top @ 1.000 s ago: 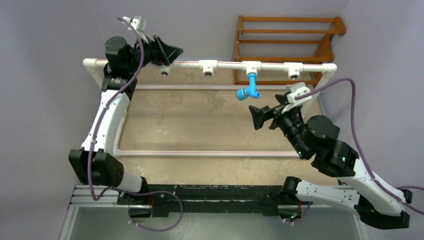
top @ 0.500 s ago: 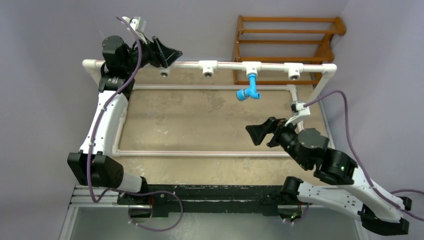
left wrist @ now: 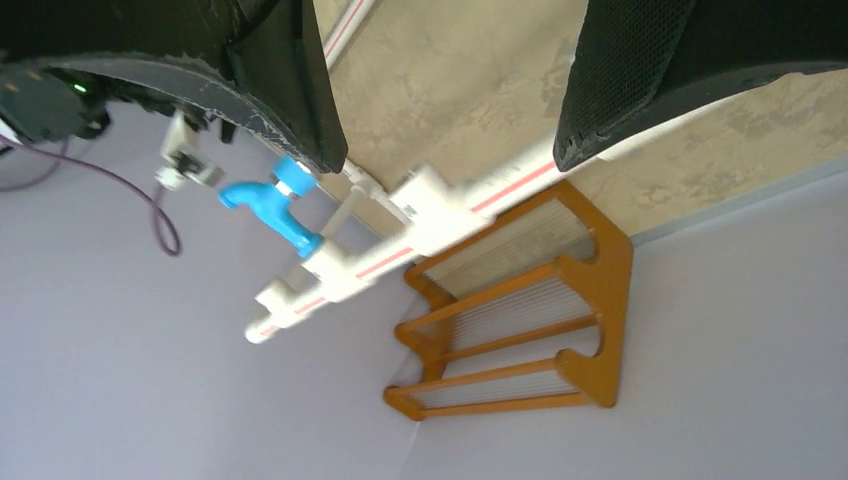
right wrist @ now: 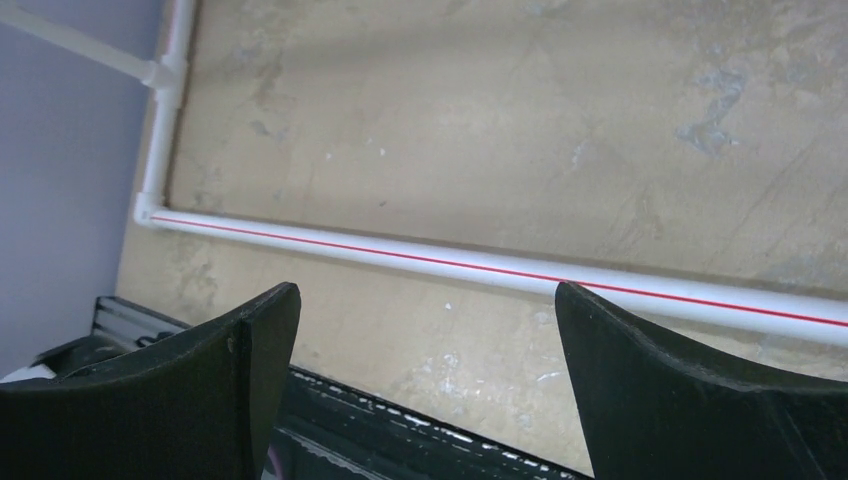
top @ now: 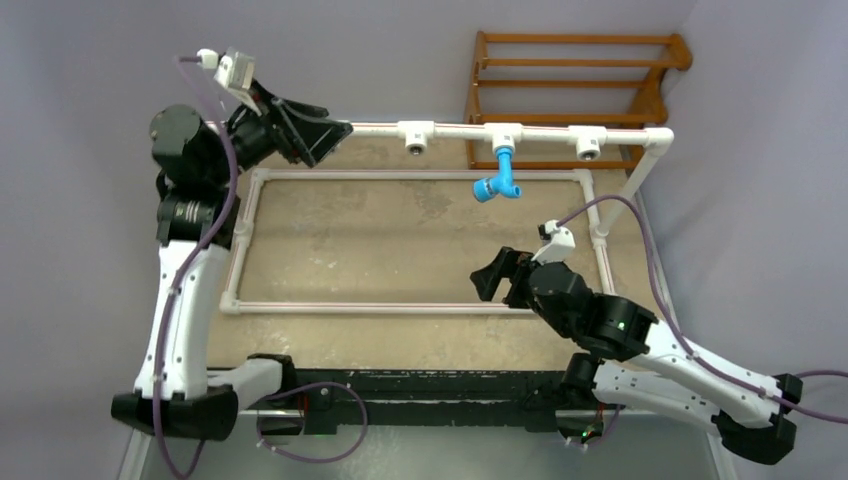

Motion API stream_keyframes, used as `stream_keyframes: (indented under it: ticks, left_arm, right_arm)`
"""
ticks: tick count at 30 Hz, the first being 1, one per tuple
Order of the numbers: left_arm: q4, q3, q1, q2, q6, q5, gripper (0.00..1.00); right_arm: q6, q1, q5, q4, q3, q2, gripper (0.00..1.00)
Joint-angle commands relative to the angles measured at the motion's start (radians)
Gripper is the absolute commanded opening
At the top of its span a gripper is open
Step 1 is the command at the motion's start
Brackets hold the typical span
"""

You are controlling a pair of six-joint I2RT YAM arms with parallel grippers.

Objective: Install the water faucets

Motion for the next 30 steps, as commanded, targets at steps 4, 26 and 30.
stream_keyframes:
  ticks: [4,26,30]
  left_arm:
    - [0.011,-0.151,0.005,-0.220,-0.036,0.112,0.77]
    - [-0.518,-0.690,0.005,-0.437,0.127,0.033,0.72]
    - [-0.508,-0.693,0.004,-0.466,0.130,0.035,0.72]
  right_arm:
    - [0.147,0.003,0.097,0.057,-0.036,0.077,0.99]
    - [0.302,0.004,0.285,0.037,-0.131,0.079,0.99]
    - [0.242,0.004,0.297,0.079,-0.139,0.070,0.99]
